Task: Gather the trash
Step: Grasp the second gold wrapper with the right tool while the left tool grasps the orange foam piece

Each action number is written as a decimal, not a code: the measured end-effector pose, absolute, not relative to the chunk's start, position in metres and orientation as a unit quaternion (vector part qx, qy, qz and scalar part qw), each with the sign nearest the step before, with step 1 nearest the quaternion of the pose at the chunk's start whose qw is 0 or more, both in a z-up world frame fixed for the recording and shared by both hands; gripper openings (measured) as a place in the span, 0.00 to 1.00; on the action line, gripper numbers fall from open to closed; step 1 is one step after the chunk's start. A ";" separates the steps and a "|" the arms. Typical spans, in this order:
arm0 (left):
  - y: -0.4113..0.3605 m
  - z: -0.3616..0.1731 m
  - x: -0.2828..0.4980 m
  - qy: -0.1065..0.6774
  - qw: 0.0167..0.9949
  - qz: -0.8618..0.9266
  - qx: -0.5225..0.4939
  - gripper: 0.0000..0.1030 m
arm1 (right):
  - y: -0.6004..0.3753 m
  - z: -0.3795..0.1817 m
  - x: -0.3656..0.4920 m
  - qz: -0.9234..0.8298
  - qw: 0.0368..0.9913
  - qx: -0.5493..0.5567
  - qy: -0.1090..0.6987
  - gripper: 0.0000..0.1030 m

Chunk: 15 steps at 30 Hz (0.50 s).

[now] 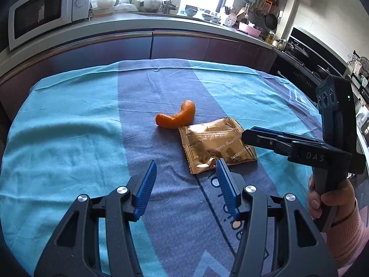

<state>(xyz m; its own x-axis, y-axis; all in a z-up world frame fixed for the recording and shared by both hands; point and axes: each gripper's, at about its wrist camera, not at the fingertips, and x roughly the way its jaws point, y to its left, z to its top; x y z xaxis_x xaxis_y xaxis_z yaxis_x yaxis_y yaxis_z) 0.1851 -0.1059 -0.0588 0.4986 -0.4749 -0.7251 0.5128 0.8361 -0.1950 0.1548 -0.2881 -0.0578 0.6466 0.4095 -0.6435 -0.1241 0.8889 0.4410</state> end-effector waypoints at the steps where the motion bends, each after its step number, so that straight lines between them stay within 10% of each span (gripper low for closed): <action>1: -0.110 -0.060 0.188 0.414 0.864 -0.286 0.025 0.52 | -0.287 -0.059 0.156 0.153 0.887 0.180 0.397 0.42; 15: -0.132 -0.078 0.209 0.459 0.831 -0.313 -0.013 0.57 | -0.280 -0.063 0.164 0.194 0.872 0.185 0.410 0.37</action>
<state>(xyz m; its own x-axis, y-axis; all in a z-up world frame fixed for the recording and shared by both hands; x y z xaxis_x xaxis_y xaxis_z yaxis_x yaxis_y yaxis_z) 0.2086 -0.1316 -0.0779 0.3830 -0.5322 -0.7550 0.5083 0.8039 -0.3089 0.1643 -0.2801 -0.0633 0.5887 0.4892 -0.6435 -0.1860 0.8567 0.4811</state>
